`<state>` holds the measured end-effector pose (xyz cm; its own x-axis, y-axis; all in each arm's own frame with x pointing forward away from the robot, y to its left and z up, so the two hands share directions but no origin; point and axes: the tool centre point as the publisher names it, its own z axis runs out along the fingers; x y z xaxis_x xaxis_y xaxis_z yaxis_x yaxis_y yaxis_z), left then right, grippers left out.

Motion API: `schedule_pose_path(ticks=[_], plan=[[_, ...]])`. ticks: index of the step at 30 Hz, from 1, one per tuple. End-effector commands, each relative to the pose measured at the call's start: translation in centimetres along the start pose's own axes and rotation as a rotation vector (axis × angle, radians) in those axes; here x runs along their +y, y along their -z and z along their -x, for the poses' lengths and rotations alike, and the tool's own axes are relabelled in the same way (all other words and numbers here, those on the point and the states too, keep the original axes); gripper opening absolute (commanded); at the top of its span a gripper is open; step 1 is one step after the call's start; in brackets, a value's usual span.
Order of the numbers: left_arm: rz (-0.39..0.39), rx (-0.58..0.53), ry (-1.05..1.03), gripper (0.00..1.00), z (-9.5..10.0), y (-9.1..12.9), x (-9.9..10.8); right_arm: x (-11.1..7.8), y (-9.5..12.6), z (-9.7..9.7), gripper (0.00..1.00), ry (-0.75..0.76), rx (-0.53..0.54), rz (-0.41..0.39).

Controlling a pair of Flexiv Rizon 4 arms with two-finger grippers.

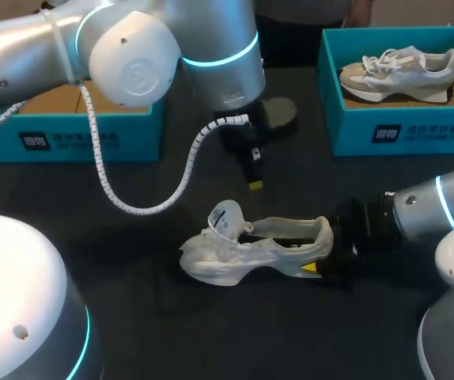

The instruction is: Take the shoe out of the shoebox, open the shoe tongue, remove and reinsert the insole, then place the shoe into the shoebox

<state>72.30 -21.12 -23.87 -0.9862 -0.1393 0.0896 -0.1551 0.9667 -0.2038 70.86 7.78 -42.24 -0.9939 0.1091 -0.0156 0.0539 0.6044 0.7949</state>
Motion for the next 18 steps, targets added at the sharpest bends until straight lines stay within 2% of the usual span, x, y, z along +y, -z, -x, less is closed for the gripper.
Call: schedule_pose_path(ticks=[1,4,10,18], plan=[[-0.008,-0.001,-0.002,0.00,-0.1,0.0,0.3,0.1,-0.1,-0.1,0.00,0.001,-0.003,-0.002],[0.025,0.049,-0.052,0.00,-0.5,-1.7,-0.1,0.1,-0.1,-0.1,0.00,0.001,-0.003,-0.002],[0.030,0.138,-0.132,0.00,-1.1,-3.5,-0.8,0.1,-0.1,-0.1,0.00,0.001,-0.003,-0.002],[0.051,0.189,-0.224,0.00,-1.8,-6.2,-1.8,0.1,-0.1,-0.1,0.00,0.001,-0.003,-0.002]])
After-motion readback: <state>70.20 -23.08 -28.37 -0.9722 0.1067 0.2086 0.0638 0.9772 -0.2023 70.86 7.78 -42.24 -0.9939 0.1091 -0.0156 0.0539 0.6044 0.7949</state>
